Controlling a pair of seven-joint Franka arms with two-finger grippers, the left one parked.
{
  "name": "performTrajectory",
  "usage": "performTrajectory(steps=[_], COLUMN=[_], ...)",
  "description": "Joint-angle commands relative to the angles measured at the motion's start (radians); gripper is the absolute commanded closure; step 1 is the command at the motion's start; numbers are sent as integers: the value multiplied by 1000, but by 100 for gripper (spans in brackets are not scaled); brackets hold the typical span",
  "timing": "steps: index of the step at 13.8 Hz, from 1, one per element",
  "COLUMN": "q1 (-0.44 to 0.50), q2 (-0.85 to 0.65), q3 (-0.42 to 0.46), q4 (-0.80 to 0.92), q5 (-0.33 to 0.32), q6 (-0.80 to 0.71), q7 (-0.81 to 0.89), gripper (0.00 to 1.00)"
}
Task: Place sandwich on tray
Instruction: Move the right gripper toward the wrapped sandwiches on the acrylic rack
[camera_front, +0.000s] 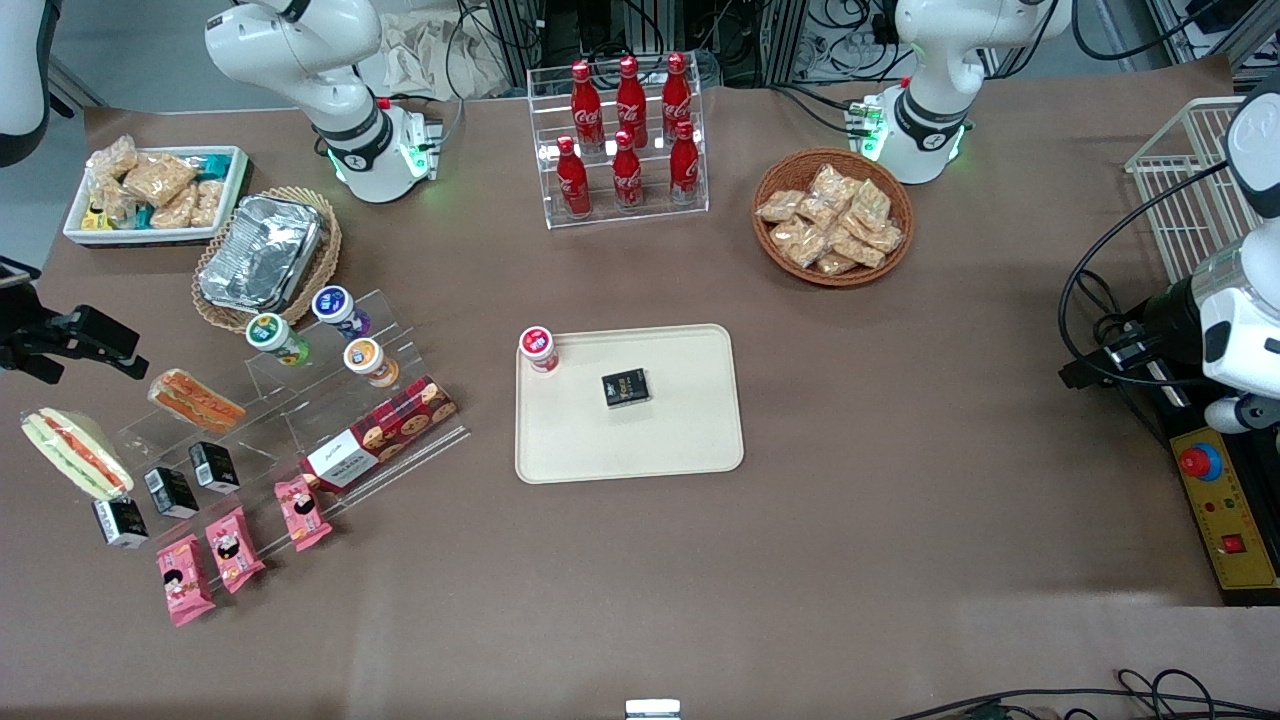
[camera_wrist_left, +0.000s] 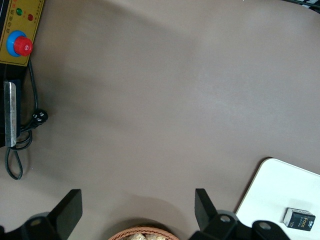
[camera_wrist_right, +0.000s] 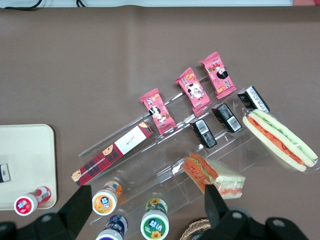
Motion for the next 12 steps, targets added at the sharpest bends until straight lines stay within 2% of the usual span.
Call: performTrajectory(steps=[1, 12], q1=[0, 0], q2=[5, -10], q3=[-1, 1], q4=[12, 12], q5=[14, 13], q6=[-9, -53], q7=[-7, -10], gripper=[0, 0])
